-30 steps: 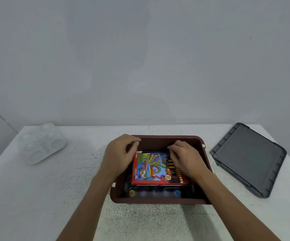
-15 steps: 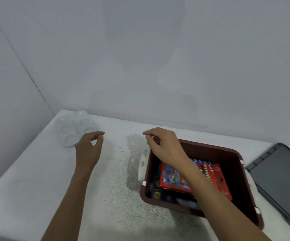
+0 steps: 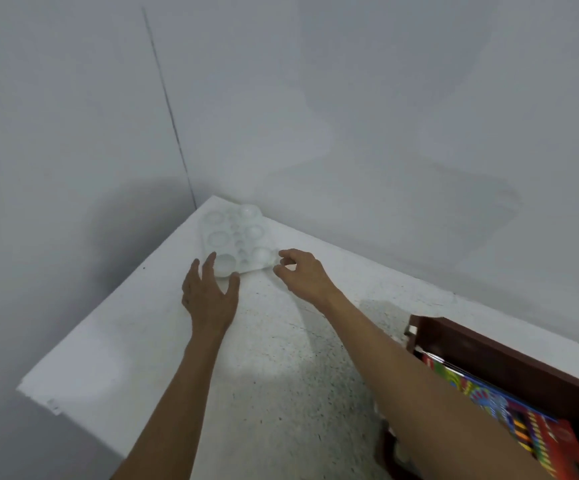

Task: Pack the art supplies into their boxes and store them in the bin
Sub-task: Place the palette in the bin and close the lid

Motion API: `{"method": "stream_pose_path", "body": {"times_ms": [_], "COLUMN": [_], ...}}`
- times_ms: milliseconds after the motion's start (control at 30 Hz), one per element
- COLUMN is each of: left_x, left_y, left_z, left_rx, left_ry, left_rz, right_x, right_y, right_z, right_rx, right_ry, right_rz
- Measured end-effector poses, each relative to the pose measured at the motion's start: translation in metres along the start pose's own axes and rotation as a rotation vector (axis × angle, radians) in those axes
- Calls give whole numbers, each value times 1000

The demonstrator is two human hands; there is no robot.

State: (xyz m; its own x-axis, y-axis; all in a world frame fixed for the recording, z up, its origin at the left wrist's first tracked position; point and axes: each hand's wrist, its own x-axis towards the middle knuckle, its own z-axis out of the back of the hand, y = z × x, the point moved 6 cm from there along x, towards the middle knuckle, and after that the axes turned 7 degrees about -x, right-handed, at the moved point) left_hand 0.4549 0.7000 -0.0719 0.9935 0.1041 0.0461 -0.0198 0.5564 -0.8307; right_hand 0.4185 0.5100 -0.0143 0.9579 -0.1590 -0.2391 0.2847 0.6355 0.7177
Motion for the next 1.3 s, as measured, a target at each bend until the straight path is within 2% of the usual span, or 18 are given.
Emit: {"method": "stream_pose_path", "body": {"times_ms": [133,333,433,633,733,1067,1300], "left_x": [-6,7,10,2,1,0,-11], "left_y": [11,20,21,20,22,26,16], "left_z": [-12,-20,-16,1,7,9,13], "left_rx": [62,68,-28,-278,-343,-418,-427], "left_ry": [-54,-55,-89,-217,-242,-151,-17], "left_rz": [-141,-144,-166,0,9,54,-20], "right_x": [32,59,62,49,38,-15,-57], "right_y": [-7,-6,-10,-28,-31,-8,1], "right_z": [-29,-45,-42,-34,-31,-26,11], "right_rx": [98,210,317,444,518,526,737], "right_ry": [65,44,0,-47,-36,103,-11], "right_rz": [-70,-89,-148,-273,-290,-248,-249]}}
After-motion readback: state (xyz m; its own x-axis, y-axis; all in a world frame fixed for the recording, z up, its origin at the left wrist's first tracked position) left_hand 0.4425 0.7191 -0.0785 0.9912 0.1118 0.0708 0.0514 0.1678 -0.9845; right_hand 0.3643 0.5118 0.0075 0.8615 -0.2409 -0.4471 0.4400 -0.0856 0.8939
